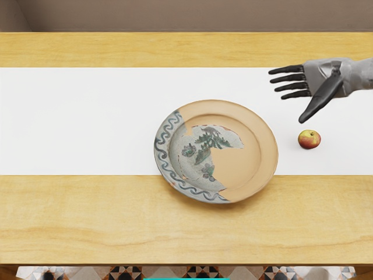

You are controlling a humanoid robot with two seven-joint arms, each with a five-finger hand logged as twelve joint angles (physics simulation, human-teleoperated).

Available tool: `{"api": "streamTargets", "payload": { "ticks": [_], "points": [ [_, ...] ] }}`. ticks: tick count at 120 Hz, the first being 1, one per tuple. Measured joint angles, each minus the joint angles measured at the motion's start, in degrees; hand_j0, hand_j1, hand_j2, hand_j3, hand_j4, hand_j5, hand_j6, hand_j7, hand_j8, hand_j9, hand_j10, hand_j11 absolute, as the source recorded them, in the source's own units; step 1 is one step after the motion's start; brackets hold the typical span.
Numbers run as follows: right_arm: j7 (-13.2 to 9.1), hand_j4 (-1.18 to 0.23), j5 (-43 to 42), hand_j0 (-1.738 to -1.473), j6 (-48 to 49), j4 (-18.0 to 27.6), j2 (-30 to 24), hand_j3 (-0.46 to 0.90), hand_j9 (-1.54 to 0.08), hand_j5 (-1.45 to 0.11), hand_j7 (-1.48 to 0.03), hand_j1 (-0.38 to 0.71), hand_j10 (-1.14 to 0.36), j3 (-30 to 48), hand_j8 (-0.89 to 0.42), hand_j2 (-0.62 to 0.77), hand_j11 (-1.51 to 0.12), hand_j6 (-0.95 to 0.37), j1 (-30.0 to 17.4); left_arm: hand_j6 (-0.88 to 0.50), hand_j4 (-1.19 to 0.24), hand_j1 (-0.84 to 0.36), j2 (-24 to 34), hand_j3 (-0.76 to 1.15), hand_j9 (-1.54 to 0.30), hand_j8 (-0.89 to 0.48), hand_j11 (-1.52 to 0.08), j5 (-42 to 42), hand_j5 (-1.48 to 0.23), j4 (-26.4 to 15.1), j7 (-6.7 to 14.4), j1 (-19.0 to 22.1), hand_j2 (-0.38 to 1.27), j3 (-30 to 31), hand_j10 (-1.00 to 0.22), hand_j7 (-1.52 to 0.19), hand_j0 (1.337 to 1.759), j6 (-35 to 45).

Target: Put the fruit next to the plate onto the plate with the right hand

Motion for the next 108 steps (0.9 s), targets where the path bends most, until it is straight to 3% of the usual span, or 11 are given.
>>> {"api": "streamTargets", "payload": {
  "ticks": [27,63,83,108],
  "points": [
    [-0.02,-0.04,-2.56,-1.658,0.00,3.64,-0.48,0.00,-0.06,-0.06,-0.06,-0.30,-0.04,0.15,-0.04,-0.01,-0.06,-0.04,0.80,-0.23,-0.23,0.07,0.00,0.00,-0.30,-0.23,-0.30,0.00,-0.30,0.00,0.00,-0.01,0.05,0.00,-0.23,-0.30,1.658,0.00],
    [-0.53,-0.05,-15.06,-1.658,-1.19,24.16,-10.79,0.00,-0.06,-0.06,-0.06,-0.30,-0.05,-0.25,-0.05,-0.01,-0.06,-0.05,0.90,-0.23,-0.23,0.07,0.00,0.00,-0.30,-0.23,-0.30,0.00,-0.30,0.00,0.00,0.00,0.05,0.00,-0.23,-0.30,1.658,0.00],
    [-0.63,-0.05,-17.92,-1.658,-12.39,29.11,-12.36,0.00,-0.06,-0.06,-0.06,-0.30,-0.05,-1.57,-0.05,-0.01,-0.06,-0.05,0.90,-0.23,-0.23,0.07,0.00,0.00,-0.30,-0.23,-0.30,0.00,-0.30,0.00,0.00,-0.01,0.05,0.00,-0.23,-0.30,1.658,0.00],
    [-0.66,-0.05,-19.49,-1.658,-29.01,31.74,-12.69,0.00,-0.06,-0.06,-0.06,-0.30,-0.05,-8.95,-0.05,-0.01,-0.06,-0.05,0.88,-0.23,-0.23,0.07,0.00,0.00,-0.30,-0.23,-0.30,0.00,-0.30,0.00,0.00,0.00,0.05,0.00,-0.23,-0.30,1.658,0.00]
  ]
}}
